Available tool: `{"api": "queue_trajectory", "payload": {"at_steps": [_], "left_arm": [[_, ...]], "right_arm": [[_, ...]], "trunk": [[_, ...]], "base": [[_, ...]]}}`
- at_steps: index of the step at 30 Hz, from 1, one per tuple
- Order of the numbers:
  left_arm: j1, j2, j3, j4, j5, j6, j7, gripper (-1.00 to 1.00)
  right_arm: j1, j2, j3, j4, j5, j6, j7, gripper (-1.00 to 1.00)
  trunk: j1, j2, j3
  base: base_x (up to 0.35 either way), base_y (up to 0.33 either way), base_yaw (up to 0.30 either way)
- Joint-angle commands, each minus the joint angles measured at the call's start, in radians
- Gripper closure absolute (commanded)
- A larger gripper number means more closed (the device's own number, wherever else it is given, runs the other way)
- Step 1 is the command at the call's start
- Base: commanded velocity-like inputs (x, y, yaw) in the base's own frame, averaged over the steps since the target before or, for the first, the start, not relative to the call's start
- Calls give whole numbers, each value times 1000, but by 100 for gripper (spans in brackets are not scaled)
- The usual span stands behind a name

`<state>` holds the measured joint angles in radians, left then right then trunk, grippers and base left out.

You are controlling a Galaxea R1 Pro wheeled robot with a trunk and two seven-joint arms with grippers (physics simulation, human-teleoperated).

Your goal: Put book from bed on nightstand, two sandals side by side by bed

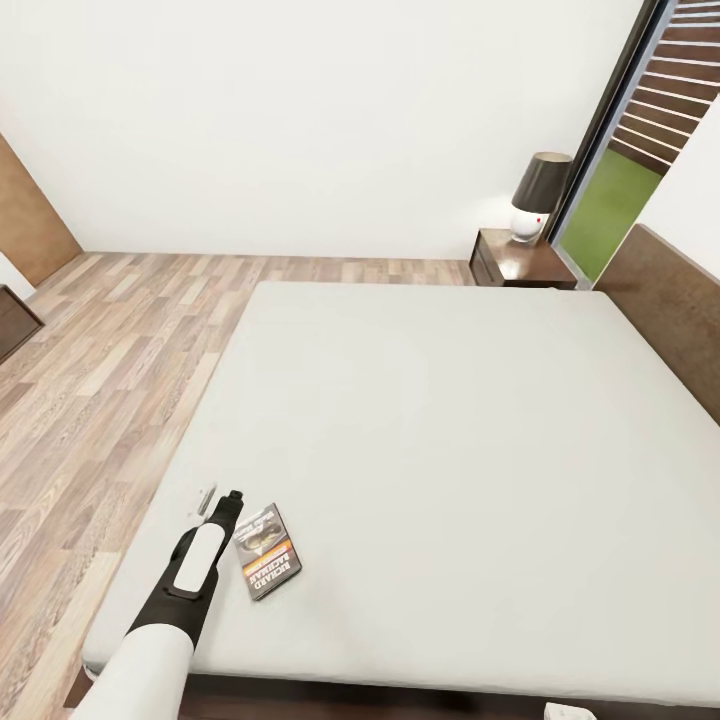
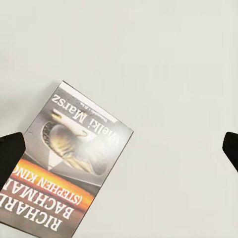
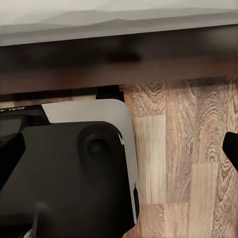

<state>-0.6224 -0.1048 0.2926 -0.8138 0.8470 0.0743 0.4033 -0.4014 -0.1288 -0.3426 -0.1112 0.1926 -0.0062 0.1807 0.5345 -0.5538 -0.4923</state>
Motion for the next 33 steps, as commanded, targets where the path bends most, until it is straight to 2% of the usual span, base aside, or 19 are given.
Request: {"api": "queue_trajectory", "payload": {"at_steps": [1,33], "left_arm": [[0,-1,3,-2,4,5,3,-100],[0,-1,-2,-8,1,5,4,-100]], "right_arm": [[0,0,-9,0,10,0,4,-100],[0,0,-9,0,10,-1,4,-100]], "trunk": [[0,-1,-1],[119,-218,-98]], "base": [[0,0,0],[0,0,0]]}}
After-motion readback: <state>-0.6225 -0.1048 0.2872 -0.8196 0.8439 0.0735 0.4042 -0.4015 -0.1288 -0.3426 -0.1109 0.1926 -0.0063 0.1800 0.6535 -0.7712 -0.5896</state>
